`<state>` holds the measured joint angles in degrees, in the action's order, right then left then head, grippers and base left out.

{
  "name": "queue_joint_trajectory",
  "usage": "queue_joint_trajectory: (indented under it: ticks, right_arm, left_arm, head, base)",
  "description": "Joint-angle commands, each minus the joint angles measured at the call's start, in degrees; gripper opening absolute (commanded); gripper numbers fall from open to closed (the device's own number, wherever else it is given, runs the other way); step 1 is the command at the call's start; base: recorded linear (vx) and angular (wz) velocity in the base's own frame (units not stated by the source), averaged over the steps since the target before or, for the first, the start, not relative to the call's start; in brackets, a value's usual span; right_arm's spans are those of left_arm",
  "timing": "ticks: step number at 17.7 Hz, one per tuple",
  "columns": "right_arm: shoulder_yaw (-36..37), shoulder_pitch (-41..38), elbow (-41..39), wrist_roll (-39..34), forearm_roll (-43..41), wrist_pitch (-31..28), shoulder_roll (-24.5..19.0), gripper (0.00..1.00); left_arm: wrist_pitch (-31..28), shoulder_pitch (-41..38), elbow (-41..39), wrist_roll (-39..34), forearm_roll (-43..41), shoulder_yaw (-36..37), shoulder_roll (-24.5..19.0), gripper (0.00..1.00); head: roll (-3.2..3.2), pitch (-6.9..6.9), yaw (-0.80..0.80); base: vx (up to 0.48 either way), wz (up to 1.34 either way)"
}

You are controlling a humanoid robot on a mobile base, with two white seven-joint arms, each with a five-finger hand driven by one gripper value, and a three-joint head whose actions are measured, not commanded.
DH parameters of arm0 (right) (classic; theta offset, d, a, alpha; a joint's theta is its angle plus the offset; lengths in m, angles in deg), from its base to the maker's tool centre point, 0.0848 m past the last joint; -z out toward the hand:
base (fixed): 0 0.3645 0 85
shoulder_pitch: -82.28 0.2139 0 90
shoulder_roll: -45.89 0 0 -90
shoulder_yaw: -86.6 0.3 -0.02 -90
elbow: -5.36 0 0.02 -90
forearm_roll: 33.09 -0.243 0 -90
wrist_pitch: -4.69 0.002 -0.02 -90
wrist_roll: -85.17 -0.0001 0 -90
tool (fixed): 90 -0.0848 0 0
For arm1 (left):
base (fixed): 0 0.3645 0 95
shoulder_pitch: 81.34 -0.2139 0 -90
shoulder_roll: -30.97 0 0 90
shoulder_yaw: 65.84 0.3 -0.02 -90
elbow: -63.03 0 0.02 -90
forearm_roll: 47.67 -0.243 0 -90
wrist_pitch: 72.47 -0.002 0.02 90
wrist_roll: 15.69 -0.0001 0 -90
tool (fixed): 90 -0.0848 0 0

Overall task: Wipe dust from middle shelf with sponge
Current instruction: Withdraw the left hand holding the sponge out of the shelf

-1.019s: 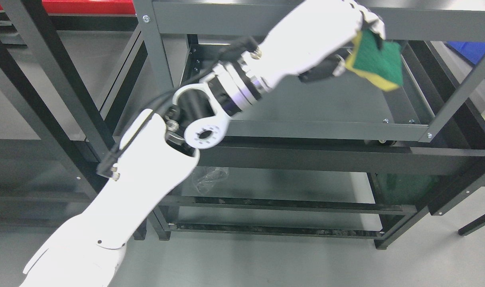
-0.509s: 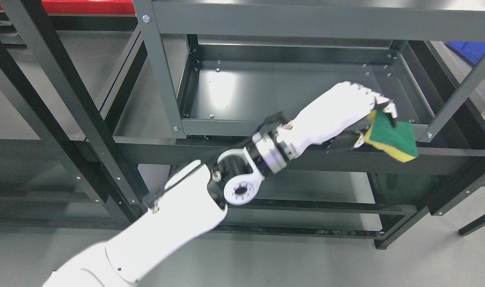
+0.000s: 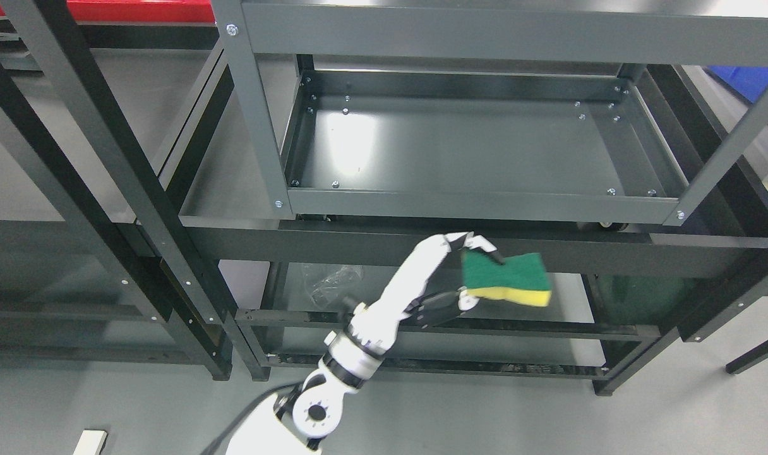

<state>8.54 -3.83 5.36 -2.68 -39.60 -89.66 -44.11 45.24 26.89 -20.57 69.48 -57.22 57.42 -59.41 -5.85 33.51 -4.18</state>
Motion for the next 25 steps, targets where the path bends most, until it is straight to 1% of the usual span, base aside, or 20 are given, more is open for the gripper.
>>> queue_joint_trajectory:
  ticks: [1, 4, 8, 11, 16, 21, 23, 25]
  right_arm:
    - [0.0, 0.1, -1.0, 0.0, 0.0, 0.0, 1.0, 1.0]
    - [-0.1, 0.0, -1.0, 0.0, 0.0, 0.0, 1.0, 1.0]
    - [0.0, 0.0, -1.0, 0.0, 0.0, 0.0, 1.0, 1.0]
    - [0.0, 0.1, -1.0, 0.0, 0.0, 0.0, 1.0, 1.0]
    - [0.0, 0.0, -1.0, 0.0, 0.0, 0.0, 1.0, 1.0]
    - [0.0, 0.0, -1.0, 0.0, 0.0, 0.0, 1.0, 1.0]
    - [0.0, 0.0, -1.0, 0.0, 0.0, 0.0, 1.0, 1.0]
    - [0.0, 0.0, -1.0, 0.0, 0.0, 0.0, 1.0, 1.0]
  left_arm:
    - [0.9, -13.5, -5.7, 0.4, 7.0, -25.2, -0.6, 0.0]
    - [-1.2, -13.7, -6.8, 0.5, 7.7, -31.0, -0.6, 0.0]
    - [-1.2, -14.7, -7.0, 0.5, 8.1, -32.7, -0.6, 0.0]
    - [-1.3, -14.5, -8.1, 0.5, 8.3, -32.6, -0.6, 0.0]
    - [-1.3, -14.4, -9.0, 0.5, 8.3, -30.5, -0.6, 0.0]
    - [-1.1, -13.8, -9.4, 3.0, 8.3, -28.3, -0.6, 0.0]
    - [-2.5, -11.5, -9.4, 2.8, 8.4, -28.9, -0.6, 0.0]
    - [-6.2, -9.7, -9.5, 2.8, 9.1, -30.1, -0.6, 0.0]
  head:
    - [0.0, 0.0, 0.0]
    - [0.0, 0.0, 0.0]
    - [0.0, 0.0, 0.0]
    - [0.0, -0.01, 0.0]
    - [0.0, -0.01, 0.0]
    - [0.0, -0.01, 0.0]
    - [0.0, -0.01, 0.0]
    - [0.0, -0.01, 0.0]
  base:
    - [0.0, 0.0]
    - [0.0, 0.0]
    - [0.0, 0.0]
    - [0.0, 0.0]
    - [0.0, 0.0]
    - [0.0, 0.0]
    - [0.0, 0.0]
    - [0.0, 0.0]
